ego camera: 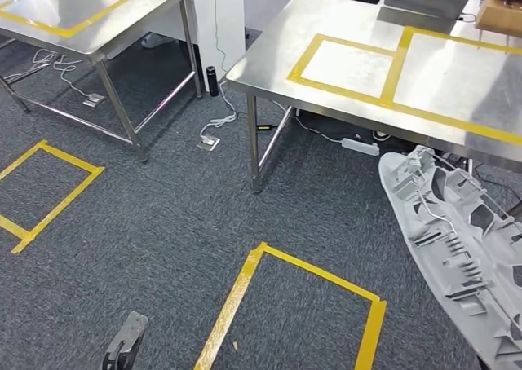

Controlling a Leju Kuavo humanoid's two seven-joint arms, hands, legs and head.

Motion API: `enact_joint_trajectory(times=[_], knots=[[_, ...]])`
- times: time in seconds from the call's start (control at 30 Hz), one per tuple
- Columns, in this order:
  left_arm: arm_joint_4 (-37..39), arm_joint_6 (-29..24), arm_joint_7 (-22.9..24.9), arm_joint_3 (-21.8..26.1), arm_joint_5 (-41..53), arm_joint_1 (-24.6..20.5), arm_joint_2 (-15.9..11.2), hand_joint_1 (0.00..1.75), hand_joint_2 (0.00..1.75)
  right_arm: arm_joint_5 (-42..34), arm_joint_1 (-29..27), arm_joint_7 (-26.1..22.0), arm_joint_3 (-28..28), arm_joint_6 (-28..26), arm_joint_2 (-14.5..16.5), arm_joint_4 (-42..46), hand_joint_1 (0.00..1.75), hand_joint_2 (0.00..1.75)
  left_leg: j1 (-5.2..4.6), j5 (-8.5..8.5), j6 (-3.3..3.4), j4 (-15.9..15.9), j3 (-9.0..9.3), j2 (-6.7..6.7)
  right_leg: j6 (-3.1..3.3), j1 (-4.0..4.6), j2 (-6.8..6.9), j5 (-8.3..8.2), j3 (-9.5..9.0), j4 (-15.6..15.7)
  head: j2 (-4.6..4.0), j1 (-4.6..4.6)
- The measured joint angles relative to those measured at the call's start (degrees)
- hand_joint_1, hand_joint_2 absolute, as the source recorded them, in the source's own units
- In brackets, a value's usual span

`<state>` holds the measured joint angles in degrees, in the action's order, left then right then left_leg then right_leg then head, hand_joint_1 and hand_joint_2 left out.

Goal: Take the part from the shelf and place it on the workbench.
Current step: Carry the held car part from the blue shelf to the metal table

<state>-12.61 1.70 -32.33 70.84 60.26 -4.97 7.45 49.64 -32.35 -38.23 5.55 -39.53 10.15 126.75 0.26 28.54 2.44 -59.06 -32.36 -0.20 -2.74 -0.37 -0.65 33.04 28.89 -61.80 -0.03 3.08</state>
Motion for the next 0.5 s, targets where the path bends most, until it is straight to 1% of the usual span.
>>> enact_joint_trajectory(times=[0.03, 0.1, 0.13, 0.17, 0.2, 0.23, 0.27, 0.3, 0.33, 0.37, 0.4, 0.43, 0.47, 0.5], knots=[[-0.01, -0.01, 0.0, 0.0, -0.01, -0.01, 0.02, 0.0, 0.0, 0.01, 0.05, -0.02, 0.03, -0.01, -0.04, 0.0, 1.75, 1.75, 0.02, -0.04, 0.14, -0.01, 0.34, 0.04, -0.16, -0.05, 0.11, 1.27, 1.71, -2.81, 0.01, -0.13], [0.0, -0.01, 0.0, 0.0, -0.02, 0.0, -0.01, 0.0, 0.0, 0.0, 0.06, -0.03, 0.08, 0.0, -0.12, -0.01, 1.75, 1.75, -0.03, 0.46, 0.35, -0.01, 0.78, 0.05, -0.35, -0.11, 0.19, 4.07, 6.34, -9.2, 0.01, -0.22], [0.0, -0.01, 0.0, 0.0, -0.02, 0.05, -0.02, 0.0, 0.0, 0.0, 0.02, 0.01, 0.07, 0.01, -0.14, -0.01, 1.75, 1.75, -0.07, 0.83, 0.41, -0.01, 1.07, 0.03, -0.33, -0.11, 0.19, 5.05, 8.29, -11.0, 0.01, -0.22], [0.01, 0.0, 0.0, 0.0, -0.02, 0.11, -0.02, 0.0, 0.0, 0.0, -0.02, 0.04, 0.06, 0.01, -0.16, -0.02, 1.75, 1.75, -0.12, 1.3, 0.42, -0.01, 1.52, -0.01, -0.19, -0.1, 0.19, 5.2, 9.44, -11.07, 0.01, -0.23], [0.01, 0.01, 0.0, 0.0, -0.02, 0.17, -0.01, 0.0, 0.0, 0.0, -0.03, 0.06, 0.05, 0.01, -0.19, -0.02, 1.75, 1.75, -0.18, 1.82, 0.42, -0.01, 2.14, -0.05, 0.02, -0.07, 0.18, 4.17, 9.75, -9.42, 0.01, -0.22], [0.01, 0.01, 0.0, 0.0, -0.02, 0.2, 0.01, 0.0, 0.0, -0.01, -0.03, 0.07, 0.06, 0.0, -0.22, -0.02, 1.75, 1.75, -0.26, 2.42, 0.39, 0.0, 2.86, -0.08, 0.34, 0.01, 0.19, 1.8, 9.38, -6.45, 0.01, -0.24], [0.02, 0.01, 0.0, 0.0, -0.02, 0.22, 0.04, 0.0, 0.0, -0.04, -0.03, 0.06, 0.08, 0.0, -0.24, -0.02, 1.75, 1.75, -0.33, 3.04, 0.32, -0.02, 3.64, -0.1, 0.75, 0.15, 0.16, -1.34, 8.84, -3.39, 0.01, -0.22], [0.02, 0.01, 0.0, 0.0, -0.02, 0.2, 0.05, 0.0, 0.0, -0.08, -0.03, 0.09, 0.1, 0.0, -0.25, -0.03, 1.75, 1.75, -0.4, 3.62, 0.13, -0.01, 4.2, -0.18, 1.05, 0.33, 0.21, -3.55, 8.32, -0.87, 0.01, -0.19], [0.02, 0.01, 0.01, 0.0, -0.02, 0.17, 0.07, 0.0, 0.0, -0.12, -0.05, 0.11, 0.12, -0.01, -0.25, -0.02, 1.75, 1.75, -0.43, 4.14, -0.17, 0.08, 4.65, -0.23, 1.4, 0.52, 0.24, -5.11, 7.78, 0.64, 0.0, -0.12], [0.02, 0.02, 0.01, -0.01, -0.01, 0.14, 0.1, 0.0, 0.0, -0.14, -0.12, 0.15, 0.11, -0.01, -0.26, -0.01, 1.75, 1.75, -0.45, 4.39, -0.51, 0.02, 5.12, -0.28, 1.7, 0.67, 0.25, -5.68, 7.54, 1.24, 0.0, -0.05], [0.02, 0.02, 0.02, -0.01, 0.01, 0.07, 0.12, 0.0, 0.0, -0.15, -0.17, 0.19, 0.09, -0.01, -0.26, 0.0, 1.75, 1.75, -0.45, 4.3, -0.92, -0.16, 5.41, -0.33, 1.96, 0.73, 0.3, -5.38, 6.92, 1.61, 0.0, -0.01], [0.02, 0.03, 0.02, -0.02, 0.03, -0.03, 0.13, 0.0, 0.0, -0.17, -0.22, 0.2, 0.07, -0.01, -0.27, 0.02, 1.75, 1.75, -0.42, 3.99, -1.31, -0.94, 5.4, -0.31, 2.29, 0.63, 0.29, -5.54, 6.1, 2.04, 0.0, 0.04], [0.02, 0.03, 0.02, -0.03, 0.06, -0.13, 0.17, 0.0, 0.0, -0.21, -0.23, 0.22, 0.05, -0.01, -0.27, 0.02, 1.75, 1.75, -0.41, 3.36, -1.63, -2.58, 4.9, -0.29, 2.55, 0.47, 0.33, -5.53, 5.33, 2.56, 0.0, 0.07], [0.02, 0.03, 0.01, -0.03, 0.08, -0.25, 0.21, 0.0, 0.0, -0.34, -0.18, 0.27, 0.05, -0.01, -0.27, 0.02, 1.75, 1.75, -0.37, 2.92, -1.95, -4.95, 3.59, -0.26, 2.81, 0.29, 0.38, -5.36, 4.39, 2.98, -0.01, 0.15]])
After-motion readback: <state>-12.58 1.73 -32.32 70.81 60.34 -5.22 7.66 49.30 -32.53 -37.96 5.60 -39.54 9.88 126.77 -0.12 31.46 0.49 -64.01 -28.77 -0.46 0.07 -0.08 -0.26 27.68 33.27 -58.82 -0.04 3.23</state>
